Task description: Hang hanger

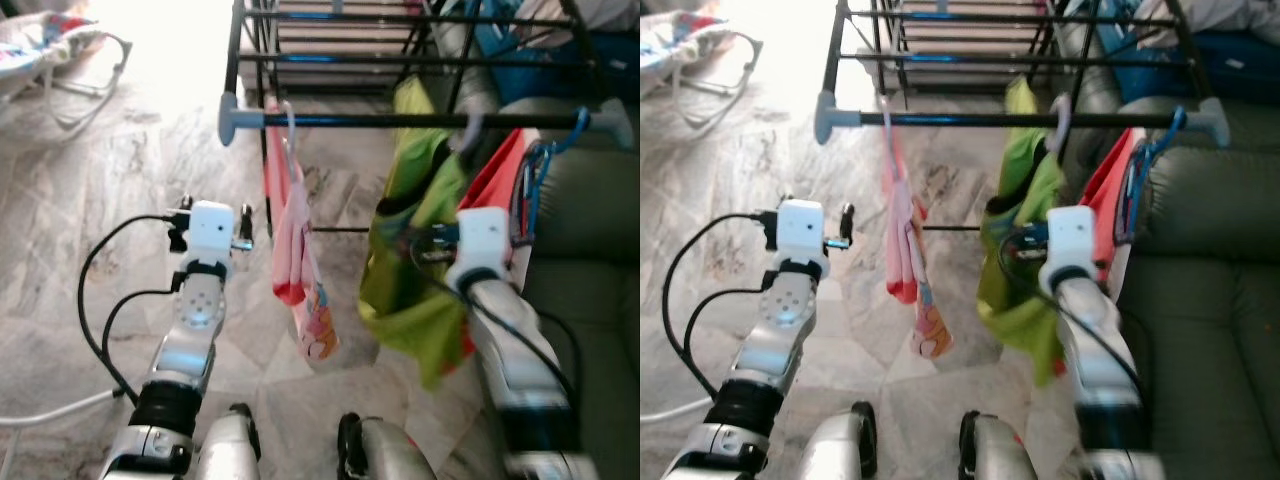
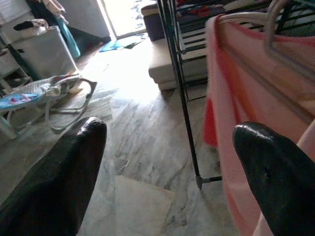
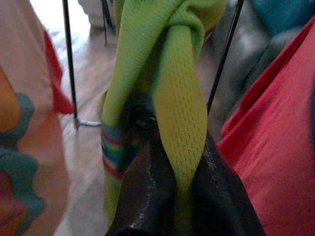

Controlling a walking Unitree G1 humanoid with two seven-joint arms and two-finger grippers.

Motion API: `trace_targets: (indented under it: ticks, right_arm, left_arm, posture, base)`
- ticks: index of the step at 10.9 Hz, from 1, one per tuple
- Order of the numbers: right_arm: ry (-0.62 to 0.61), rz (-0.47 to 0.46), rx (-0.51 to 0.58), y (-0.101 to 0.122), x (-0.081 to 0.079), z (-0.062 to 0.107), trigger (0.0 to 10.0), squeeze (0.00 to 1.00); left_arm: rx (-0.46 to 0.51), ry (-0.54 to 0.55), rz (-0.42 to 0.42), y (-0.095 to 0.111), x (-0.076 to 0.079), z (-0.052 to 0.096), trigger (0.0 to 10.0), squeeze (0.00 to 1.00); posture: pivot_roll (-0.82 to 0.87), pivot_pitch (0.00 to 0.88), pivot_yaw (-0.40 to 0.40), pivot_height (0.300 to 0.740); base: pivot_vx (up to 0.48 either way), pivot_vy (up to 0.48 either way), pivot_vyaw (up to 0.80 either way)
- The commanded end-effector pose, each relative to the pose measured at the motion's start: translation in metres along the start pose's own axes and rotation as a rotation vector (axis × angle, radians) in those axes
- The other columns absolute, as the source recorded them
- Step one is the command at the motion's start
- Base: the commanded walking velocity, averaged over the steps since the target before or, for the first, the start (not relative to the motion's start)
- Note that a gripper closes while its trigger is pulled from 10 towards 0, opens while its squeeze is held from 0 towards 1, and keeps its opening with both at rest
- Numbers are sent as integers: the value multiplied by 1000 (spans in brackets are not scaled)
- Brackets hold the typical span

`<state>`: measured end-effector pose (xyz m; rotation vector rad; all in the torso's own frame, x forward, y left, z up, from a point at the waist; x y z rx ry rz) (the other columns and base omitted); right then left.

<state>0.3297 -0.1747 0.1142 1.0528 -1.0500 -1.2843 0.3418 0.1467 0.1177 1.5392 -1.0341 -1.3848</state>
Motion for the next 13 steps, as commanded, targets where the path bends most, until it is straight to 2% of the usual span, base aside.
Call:
trace_targets:
  ticks: [1, 3, 4, 6, 7, 8, 9, 10, 11, 13]
  right_arm:
    - [-30, -36, -62, -8, 7, -4, 10000, 0]
    - [-25, -124, -154, -12, 2, -22, 10000, 0]
    - [-16, -137, -189, -16, 0, -24, 10000, 0]
    - [-10, -157, -247, -28, -1, -19, 10000, 0]
    - [-8, -181, -324, -47, 4, -11, 10000, 0]
    - [-13, -193, -325, -50, 8, -7, 10000, 0]
    - [-21, -190, -275, -45, 11, -5, 10000, 1000]
    - [-23, -49, -113, -25, 12, -4, 10000, 1000]
    - [-45, 22, 0, -8, 11, 1, 10000, 1000]
    - [-78, 48, 113, 8, 15, 8, 10000, 1000]
  left_arm:
    - [-8, -5, -10, -4, 1, 2, 10000, 0]
    - [-11, -8, -10, -4, 2, 2, 10000, 0]
    - [-12, -7, -10, -4, 1, 2, 10000, 0]
    - [-13, -7, -10, -5, 1, 2, 10000, 0]
    - [-16, -8, -8, -5, 2, 1, 10000, 0]
    - [-18, -8, -9, -5, 1, 1, 10000, 0]
    - [-19, -7, -11, -5, 1, 1, 10000, 0]
    - [-18, -7, -15, -5, 1, 0, 10000, 0]
    - [-22, -5, -13, -6, 2, 0, 10000, 0]
    - [-27, -2, -9, -7, 3, 0, 10000, 0]
  posture:
    - [-96, 178, -1, 740]
    - [-92, 175, -4, 740]
    - [-88, 175, -5, 740]
    - [-91, 175, -6, 740]
    - [-93, 174, -3, 740]
    - [-93, 172, 4, 740]
    - [-94, 170, 5, 740]
    - [-95, 168, 3, 740]
    - [-100, 165, 2, 740]
    - [-104, 164, -2, 740]
  base:
    - [0, 0, 0]
    - [0, 0, 0]
    - [0, 0, 0]
    - [0, 0, 0]
    - [0, 0, 0]
    - [0, 0, 0]
    - [0, 0, 0]
    - [0, 0, 0]
    - [0, 0, 0]
    - [0, 0, 0]
Point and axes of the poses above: a point about 5 cm out from each wrist's last joint towards the gripper, its own z axis pointing back from the gripper into the wrist, its own y axis along the axis of the wrist's last joint, x = y × z, the point moved 2 cm from there along -z, pointing out of the wrist towards the gripper, and after that the axes turned 5 degrees about -z, right-handed, at the moved point
